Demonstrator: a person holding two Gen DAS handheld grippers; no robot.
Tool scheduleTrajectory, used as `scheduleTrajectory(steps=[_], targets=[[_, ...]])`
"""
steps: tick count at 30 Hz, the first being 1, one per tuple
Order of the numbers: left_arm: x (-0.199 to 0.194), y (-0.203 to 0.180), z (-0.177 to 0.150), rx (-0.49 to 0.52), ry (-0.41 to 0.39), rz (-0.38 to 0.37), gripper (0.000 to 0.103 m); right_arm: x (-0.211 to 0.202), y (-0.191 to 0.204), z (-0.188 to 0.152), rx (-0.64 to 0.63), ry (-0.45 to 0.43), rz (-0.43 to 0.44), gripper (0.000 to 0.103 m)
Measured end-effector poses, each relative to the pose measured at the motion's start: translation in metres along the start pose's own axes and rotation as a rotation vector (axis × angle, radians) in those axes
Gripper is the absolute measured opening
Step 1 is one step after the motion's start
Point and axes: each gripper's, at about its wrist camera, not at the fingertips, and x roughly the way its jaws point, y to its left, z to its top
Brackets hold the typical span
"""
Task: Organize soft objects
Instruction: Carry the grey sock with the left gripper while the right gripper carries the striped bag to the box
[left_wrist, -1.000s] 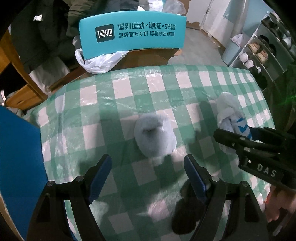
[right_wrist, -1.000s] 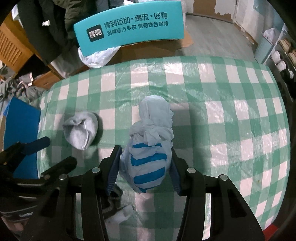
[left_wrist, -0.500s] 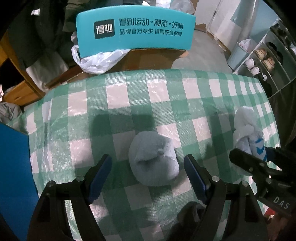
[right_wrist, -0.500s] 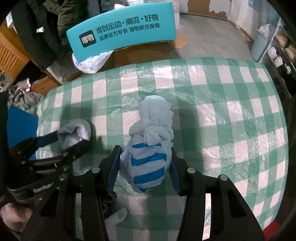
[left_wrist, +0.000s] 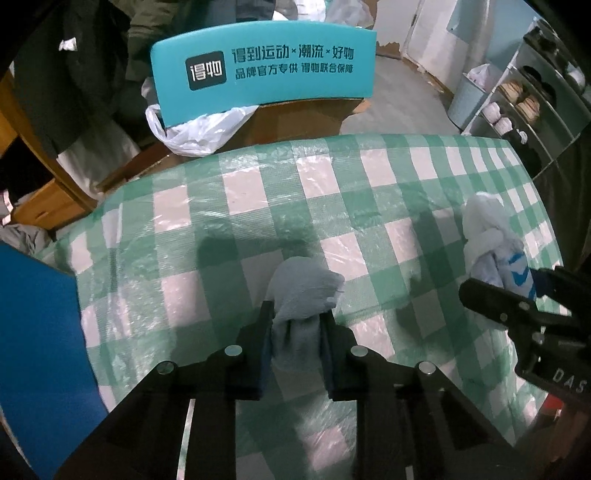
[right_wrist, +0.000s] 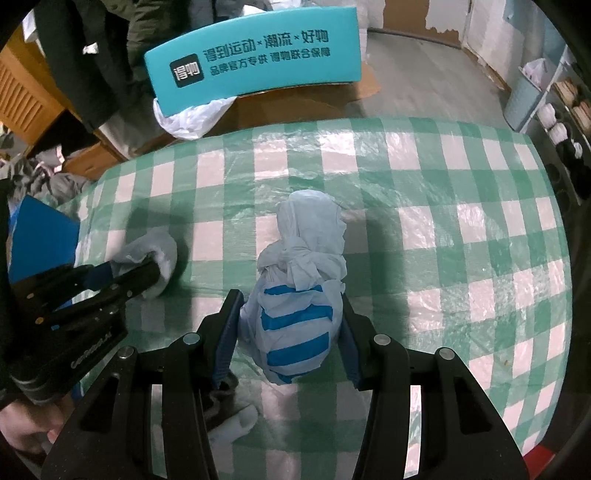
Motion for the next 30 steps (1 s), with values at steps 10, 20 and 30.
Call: scheduleTrajectory(steps=[10, 20, 30], targets=[[-0.041, 0.011, -0.019, 0.015, -0.037, 0.015, 0.022, -0.019, 0.019, -0.008, -0.039, -0.026, 0.010, 0.049], [-0.084, 0.023, -0.044, 0.016, -0.073, 0.026, 0.022, -0.044, 0.044, -0.023, -0.089, -0.048, 0.040, 0.049], [-0.117, 0.036, -0.073, -0.002, -0.109, 0.041, 0.022, -0.066, 0.071, -0.039, -0.153, -0.068, 0.062, 0.049]])
